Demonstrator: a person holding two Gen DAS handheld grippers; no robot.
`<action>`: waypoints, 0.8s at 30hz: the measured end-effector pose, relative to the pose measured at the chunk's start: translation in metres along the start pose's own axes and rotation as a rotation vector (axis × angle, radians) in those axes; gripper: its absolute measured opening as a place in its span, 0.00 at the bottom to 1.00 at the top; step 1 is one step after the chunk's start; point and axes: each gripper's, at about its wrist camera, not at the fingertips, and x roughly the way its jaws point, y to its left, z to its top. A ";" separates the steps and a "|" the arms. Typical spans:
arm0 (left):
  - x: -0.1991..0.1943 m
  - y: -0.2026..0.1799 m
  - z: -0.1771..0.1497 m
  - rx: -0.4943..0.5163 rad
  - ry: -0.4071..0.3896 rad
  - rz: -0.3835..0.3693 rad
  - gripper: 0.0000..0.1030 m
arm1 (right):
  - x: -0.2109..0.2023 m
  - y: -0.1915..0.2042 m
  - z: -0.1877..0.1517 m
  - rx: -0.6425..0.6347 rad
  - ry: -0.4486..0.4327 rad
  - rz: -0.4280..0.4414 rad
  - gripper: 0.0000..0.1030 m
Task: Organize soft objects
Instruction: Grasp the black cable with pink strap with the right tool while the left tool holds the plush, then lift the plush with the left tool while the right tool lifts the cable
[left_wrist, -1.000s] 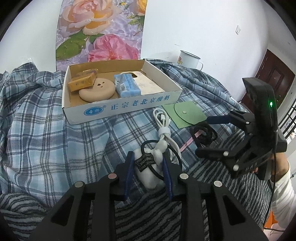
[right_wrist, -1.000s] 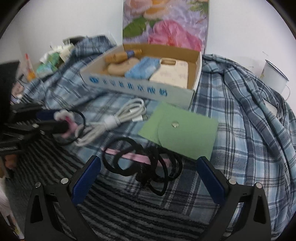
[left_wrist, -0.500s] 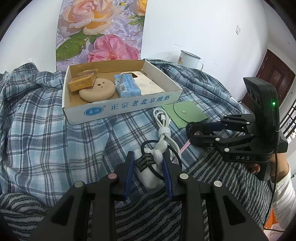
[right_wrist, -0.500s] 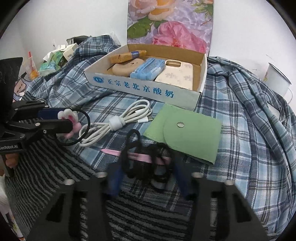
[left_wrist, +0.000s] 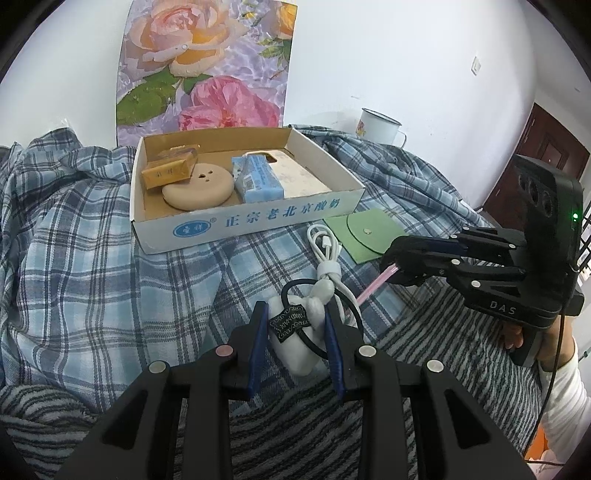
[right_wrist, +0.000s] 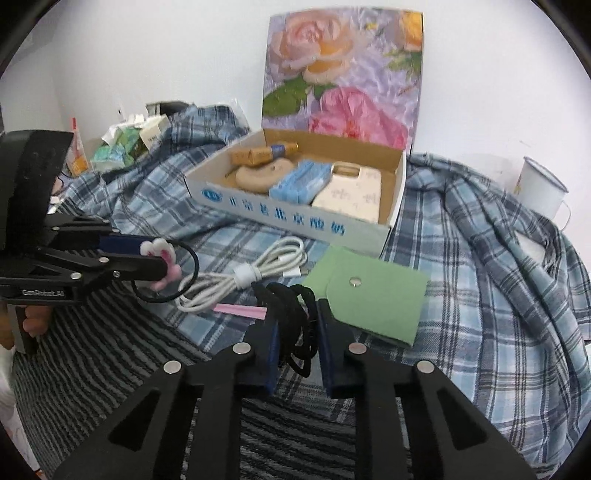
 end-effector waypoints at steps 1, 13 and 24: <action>-0.001 0.000 0.000 0.000 -0.003 -0.001 0.30 | -0.002 0.000 0.000 -0.002 -0.011 -0.003 0.16; -0.012 -0.001 0.003 0.000 -0.064 -0.002 0.30 | -0.026 0.003 0.001 -0.011 -0.134 -0.061 0.15; -0.022 -0.004 0.004 0.021 -0.116 0.054 0.30 | -0.044 -0.003 0.004 0.018 -0.211 -0.124 0.15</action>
